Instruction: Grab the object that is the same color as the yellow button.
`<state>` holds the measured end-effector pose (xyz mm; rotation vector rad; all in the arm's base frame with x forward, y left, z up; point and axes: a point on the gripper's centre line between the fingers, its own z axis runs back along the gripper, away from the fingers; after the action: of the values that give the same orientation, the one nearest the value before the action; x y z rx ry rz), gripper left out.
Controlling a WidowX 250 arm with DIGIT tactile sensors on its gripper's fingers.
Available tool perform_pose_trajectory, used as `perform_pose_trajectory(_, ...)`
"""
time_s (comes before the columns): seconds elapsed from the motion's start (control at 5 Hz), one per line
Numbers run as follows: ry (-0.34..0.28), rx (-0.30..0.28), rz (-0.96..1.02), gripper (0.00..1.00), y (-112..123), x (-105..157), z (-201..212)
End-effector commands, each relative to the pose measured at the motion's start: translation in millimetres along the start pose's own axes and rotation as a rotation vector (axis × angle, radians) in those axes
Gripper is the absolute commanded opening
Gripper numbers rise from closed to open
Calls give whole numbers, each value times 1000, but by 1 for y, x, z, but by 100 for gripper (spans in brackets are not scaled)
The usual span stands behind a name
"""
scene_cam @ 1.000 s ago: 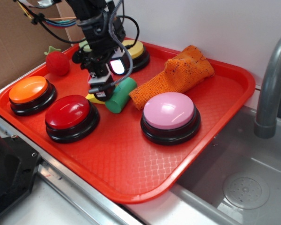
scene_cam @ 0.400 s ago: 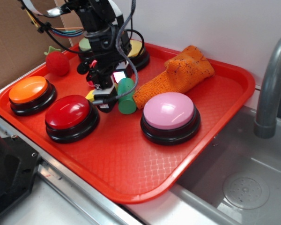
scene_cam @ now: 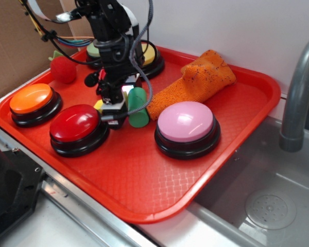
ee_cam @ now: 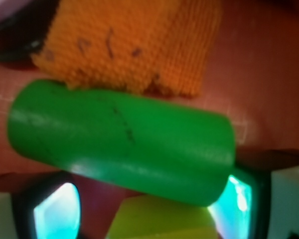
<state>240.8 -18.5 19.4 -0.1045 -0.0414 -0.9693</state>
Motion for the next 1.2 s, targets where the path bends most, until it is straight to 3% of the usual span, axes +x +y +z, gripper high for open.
perform_pose_trajectory(0.0, 22, 33, 17, 0, 3, 9, -1)
perform_pose_trajectory(0.4, 4, 37, 85, 0, 9, 9, 15)
perform_pose_trajectory(0.6, -24, 77, 261, 0, 15, 12, 58)
perform_pose_trajectory(0.8, -6, 154, 507, 0, 10, 15, 99)
perform_pose_trajectory(1.0, -33, 195, 755, 0, 3, 17, 135)
